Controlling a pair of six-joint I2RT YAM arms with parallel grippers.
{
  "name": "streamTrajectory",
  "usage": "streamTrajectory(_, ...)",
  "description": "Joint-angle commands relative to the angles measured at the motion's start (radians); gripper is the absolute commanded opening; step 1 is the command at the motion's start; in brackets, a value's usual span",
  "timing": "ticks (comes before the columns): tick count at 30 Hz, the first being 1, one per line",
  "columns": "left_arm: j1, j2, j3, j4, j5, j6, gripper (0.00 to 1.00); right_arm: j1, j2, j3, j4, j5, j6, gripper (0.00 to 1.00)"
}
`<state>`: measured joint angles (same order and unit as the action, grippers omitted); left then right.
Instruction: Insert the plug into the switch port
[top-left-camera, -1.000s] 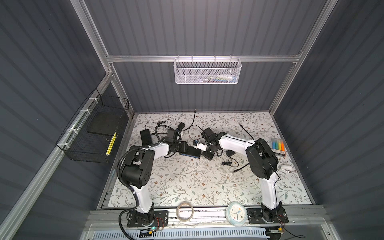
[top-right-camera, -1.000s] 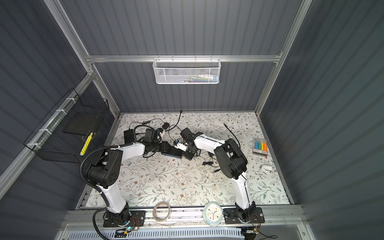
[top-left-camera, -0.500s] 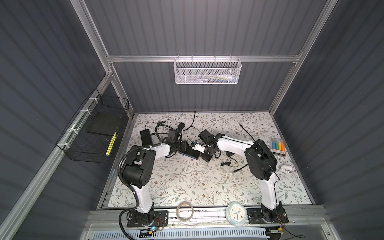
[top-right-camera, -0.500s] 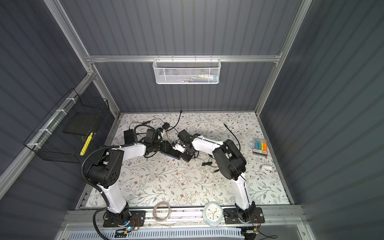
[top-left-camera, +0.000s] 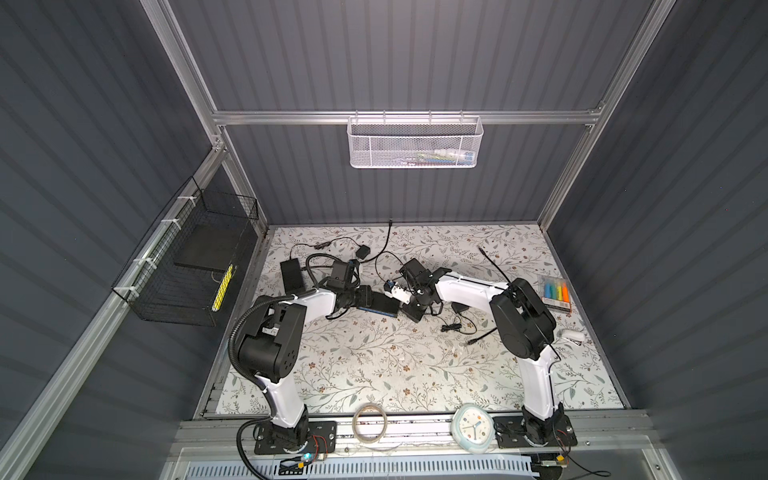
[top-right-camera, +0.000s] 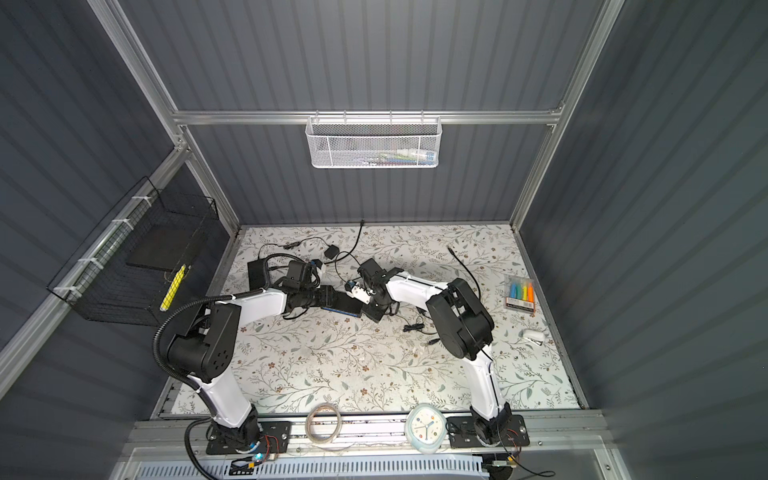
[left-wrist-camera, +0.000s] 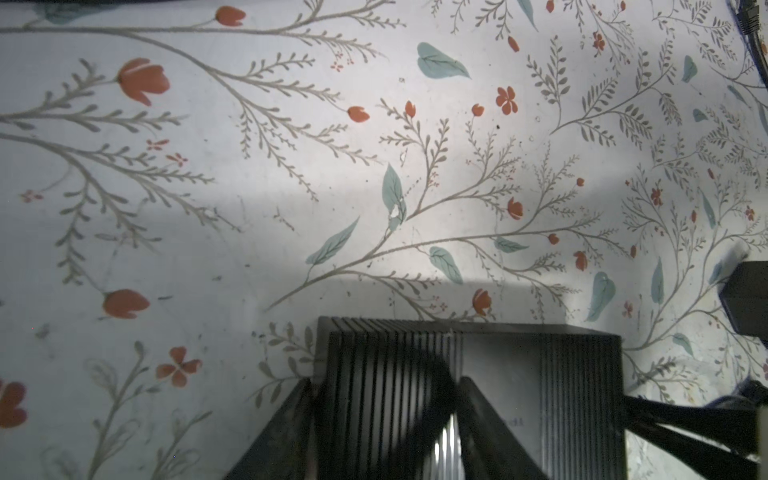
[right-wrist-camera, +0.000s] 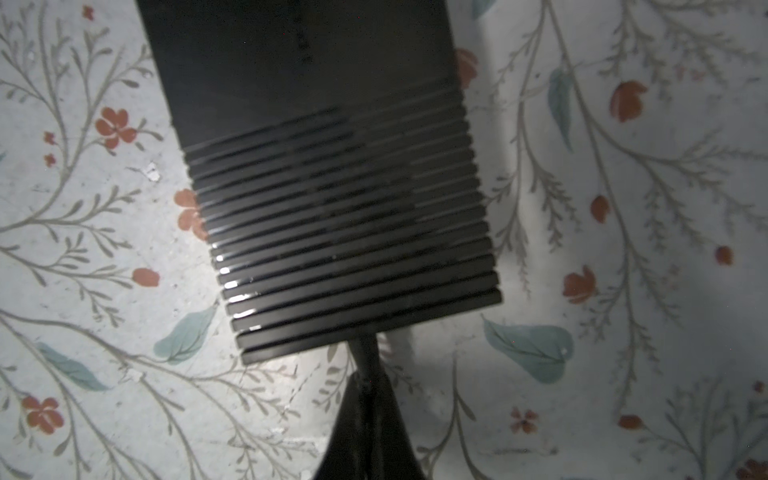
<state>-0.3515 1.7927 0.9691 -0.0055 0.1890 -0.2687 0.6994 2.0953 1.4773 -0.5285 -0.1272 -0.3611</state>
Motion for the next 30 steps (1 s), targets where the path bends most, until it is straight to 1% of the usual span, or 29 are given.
streamTrajectory(1, -0.02, 0.029, -0.029, -0.053, 0.111, -0.022, 0.54, 0.007, -0.02, 0.01, 0.095, -0.031, -0.012, 0.0)
streamTrajectory(15, -0.024, 0.04, -0.059, -0.008, 0.12, -0.061, 0.53, 0.026, 0.068, 0.138, 0.067, -0.084, -0.01, 0.0)
streamTrajectory(23, -0.038, 0.062, -0.049, 0.002, 0.125, -0.07, 0.53, 0.029, 0.097, 0.192, 0.08, -0.086, 0.006, 0.0)
streamTrajectory(26, -0.037, 0.047, -0.031, -0.024, 0.093, -0.064, 0.54, 0.028, 0.081, 0.178, 0.079, -0.06, -0.002, 0.05)
streamTrajectory(30, -0.019, 0.028, 0.02, -0.095, 0.016, -0.048, 0.56, 0.009, 0.011, 0.094, 0.076, -0.004, -0.014, 0.16)
